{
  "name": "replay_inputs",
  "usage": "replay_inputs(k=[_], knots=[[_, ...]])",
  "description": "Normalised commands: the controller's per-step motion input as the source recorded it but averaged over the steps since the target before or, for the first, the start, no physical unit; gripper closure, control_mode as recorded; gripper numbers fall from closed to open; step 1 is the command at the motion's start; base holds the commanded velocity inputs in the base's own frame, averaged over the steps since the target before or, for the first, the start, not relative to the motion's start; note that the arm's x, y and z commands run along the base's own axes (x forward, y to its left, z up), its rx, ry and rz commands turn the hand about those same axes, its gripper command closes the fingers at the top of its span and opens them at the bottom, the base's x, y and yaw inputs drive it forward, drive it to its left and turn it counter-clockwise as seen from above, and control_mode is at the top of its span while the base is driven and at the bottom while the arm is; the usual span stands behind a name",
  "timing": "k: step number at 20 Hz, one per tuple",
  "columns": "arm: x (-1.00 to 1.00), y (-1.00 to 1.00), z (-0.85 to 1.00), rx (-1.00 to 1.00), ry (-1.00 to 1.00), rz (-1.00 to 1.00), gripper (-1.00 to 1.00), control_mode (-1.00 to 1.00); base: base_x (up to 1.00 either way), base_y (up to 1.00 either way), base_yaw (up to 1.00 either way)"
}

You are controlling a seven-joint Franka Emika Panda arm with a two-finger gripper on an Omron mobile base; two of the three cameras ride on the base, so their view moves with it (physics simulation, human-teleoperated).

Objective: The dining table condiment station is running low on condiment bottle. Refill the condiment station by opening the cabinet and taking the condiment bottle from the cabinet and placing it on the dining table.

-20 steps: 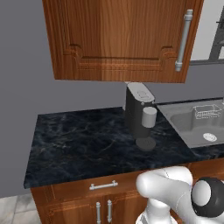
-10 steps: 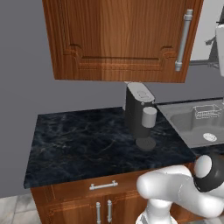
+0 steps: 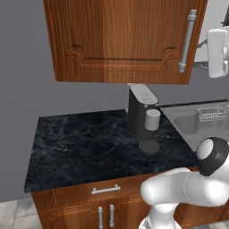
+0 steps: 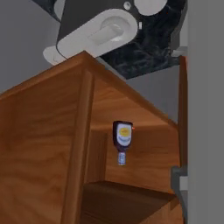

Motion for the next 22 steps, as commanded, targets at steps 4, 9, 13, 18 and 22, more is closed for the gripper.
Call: replay_inputs(k=[4, 9, 13, 18, 22], knots=[[0.47, 0.19, -0.01, 0.02, 0.0, 0.16, -1.0, -1.0, 0.0, 0.0, 0.0], [0.21, 0.29, 0.0, 0.0, 0.0, 0.16, -1.0, -1.0, 0.0, 0.0, 0.0], [0.02, 0.38, 0.0, 0.0, 0.0, 0.18, -1.0, -1.0, 0.0, 0.0, 0.0], [-0.09, 0.53, 0.0, 0.0, 0.0, 0.2, -1.0, -1.0, 0.0, 0.0, 0.0], [-0.51, 0.58, 0.0, 0.0, 0.0, 0.25, -1.0, -1.0, 0.0, 0.0, 0.0]])
